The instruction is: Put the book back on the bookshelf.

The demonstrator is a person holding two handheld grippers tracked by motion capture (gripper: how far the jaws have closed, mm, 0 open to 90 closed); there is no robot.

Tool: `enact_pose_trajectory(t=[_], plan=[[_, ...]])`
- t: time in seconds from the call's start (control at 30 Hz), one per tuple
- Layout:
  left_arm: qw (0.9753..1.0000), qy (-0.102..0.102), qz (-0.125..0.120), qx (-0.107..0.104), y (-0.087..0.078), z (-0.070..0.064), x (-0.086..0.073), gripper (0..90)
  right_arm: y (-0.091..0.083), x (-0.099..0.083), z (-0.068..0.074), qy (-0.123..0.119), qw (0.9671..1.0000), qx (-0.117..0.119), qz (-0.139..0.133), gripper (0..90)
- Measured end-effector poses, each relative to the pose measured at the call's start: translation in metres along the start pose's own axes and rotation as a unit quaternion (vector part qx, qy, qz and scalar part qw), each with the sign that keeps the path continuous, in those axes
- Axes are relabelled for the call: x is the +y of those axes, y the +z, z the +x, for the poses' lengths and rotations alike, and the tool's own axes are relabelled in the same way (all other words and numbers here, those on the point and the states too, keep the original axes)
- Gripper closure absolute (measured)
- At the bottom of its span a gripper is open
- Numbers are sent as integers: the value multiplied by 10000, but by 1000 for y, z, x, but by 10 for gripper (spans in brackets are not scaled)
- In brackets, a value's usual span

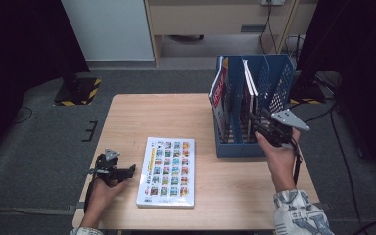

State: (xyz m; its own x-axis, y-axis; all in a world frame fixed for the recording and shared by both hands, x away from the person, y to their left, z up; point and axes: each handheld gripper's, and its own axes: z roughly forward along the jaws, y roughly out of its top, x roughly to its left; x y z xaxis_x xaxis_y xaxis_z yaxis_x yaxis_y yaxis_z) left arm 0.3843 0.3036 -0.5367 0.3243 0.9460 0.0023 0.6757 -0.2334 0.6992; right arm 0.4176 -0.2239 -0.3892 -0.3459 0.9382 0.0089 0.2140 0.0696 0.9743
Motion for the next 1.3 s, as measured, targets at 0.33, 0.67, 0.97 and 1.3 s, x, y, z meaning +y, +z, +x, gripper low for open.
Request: enact_pose_trajectory(t=[0.33, 0.67, 0.97, 1.3], plan=[[10000, 22, 13, -28, -4, 1, -4, 0, -20, -36, 44, 220, 9966, 791, 71, 286], [9998, 145, 13, -149, -3, 4, -4, 0, -13, -63, 87, -80, 9923, 1133, 485, 225], [9995, 218, 16, -230, -2, 5, -2, 0, 5, -74, 124, -418, 9836, 1547, 834, 191], [9980, 160, -318, -515, -14, -5, 9, 70, 32, -86, 155, -615, 9711, 2007, 1137, 135]])
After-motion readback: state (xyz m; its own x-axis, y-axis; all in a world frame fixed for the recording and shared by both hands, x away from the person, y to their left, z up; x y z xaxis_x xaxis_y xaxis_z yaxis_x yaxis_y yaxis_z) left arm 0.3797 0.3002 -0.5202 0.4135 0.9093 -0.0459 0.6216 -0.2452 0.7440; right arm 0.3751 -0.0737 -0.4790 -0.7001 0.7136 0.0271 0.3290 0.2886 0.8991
